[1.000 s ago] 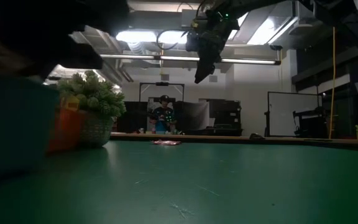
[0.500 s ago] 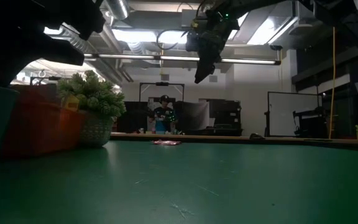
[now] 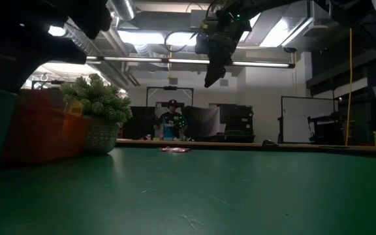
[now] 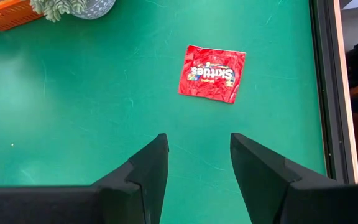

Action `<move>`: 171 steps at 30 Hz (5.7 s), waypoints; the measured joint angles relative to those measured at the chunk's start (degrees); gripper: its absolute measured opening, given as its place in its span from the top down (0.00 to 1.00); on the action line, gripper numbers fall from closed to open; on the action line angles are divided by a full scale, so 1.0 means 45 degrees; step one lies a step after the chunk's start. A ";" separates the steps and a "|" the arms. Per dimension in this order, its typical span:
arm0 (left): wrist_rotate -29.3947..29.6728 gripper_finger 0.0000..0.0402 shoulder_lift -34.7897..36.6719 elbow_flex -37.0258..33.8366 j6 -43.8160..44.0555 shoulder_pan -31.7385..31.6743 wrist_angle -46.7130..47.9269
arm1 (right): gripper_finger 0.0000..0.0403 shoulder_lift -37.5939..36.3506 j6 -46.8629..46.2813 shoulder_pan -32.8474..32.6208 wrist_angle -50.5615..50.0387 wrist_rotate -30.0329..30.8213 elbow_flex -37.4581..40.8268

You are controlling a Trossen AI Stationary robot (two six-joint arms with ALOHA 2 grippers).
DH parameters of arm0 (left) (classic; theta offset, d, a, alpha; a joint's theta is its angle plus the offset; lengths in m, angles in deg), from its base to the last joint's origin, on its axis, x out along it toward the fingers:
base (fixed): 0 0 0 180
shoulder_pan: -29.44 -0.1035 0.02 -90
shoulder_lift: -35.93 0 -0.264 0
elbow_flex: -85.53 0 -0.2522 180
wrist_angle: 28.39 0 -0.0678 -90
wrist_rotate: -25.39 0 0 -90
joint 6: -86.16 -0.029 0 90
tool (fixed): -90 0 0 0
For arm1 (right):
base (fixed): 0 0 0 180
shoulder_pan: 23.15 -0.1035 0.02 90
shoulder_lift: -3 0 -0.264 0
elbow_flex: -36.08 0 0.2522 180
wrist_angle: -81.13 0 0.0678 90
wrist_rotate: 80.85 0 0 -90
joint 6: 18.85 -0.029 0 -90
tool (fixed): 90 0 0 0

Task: Sort candy
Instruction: Put the red chocolate into the blue basket

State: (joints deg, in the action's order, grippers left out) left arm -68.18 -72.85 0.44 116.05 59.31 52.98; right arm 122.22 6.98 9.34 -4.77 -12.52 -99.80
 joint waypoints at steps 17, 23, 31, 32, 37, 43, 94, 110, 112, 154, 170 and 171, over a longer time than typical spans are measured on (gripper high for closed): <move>0.1369 0.74 0.2595 0.0460 -0.0117 -0.0297 0.0223 | 0.57 0.0000 0.0000 0.0000 0.0151 -0.0003 0.0000; 0.2549 0.74 0.4082 0.0460 -0.1697 -0.1613 0.0101 | 0.57 0.0000 -0.0080 -0.0050 0.0423 -0.0005 0.0000; 0.2269 0.74 0.4695 0.0460 -0.4665 -0.5491 -0.0992 | 0.57 -0.0135 -0.0340 -0.0299 -0.0223 -0.0199 0.0010; 0.1975 0.74 0.4632 0.0460 -0.5067 -0.6088 -0.1230 | 0.57 -0.0226 -0.0319 -0.0321 -0.0432 -0.0194 0.0010; 0.0798 0.74 0.4229 0.0216 -0.6728 -0.8932 -0.2570 | 0.57 -0.0689 -0.0248 -0.0316 -0.1169 -0.0114 0.0010; 0.0560 0.74 0.3736 -0.0904 -0.6213 -1.1458 -0.4854 | 0.57 -0.1118 0.0365 -0.0291 -0.1975 -0.0039 0.0010; 0.0641 0.54 -0.1408 -0.1362 -0.4100 -1.3775 -1.0280 | 0.57 -0.1103 0.0991 -0.0481 0.5824 -0.1608 0.6523; 0.1889 0.46 -0.2534 -0.1252 -0.5776 -1.2898 -1.0753 | 0.57 -0.1103 0.0996 -0.0481 0.5629 -0.1617 0.6523; 0.2197 0.46 -0.2554 -0.1262 -0.5766 -1.2813 -1.0729 | 0.57 -0.1103 0.0996 -0.0481 0.5600 -0.1617 0.6523; 0.0444 1.00 -0.1497 -0.1212 -0.6455 -1.2568 -1.0026 | 0.57 -0.3237 0.1006 -0.0466 0.4584 0.1065 0.6509; 0.0180 1.00 0.3813 -0.1119 -0.6748 -1.1555 -0.5844 | 0.57 -0.5514 0.0992 -0.0476 0.3250 0.1217 0.6509; 0.0154 1.00 0.4221 -0.1117 -0.6713 -1.1328 -0.5425 | 0.57 -0.5610 0.0969 -0.0476 0.3110 0.1161 0.6509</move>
State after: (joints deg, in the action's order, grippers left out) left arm -67.48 -53.85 -4.58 85.84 8.34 28.57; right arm 96.97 11.34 7.19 9.23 -7.30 -70.52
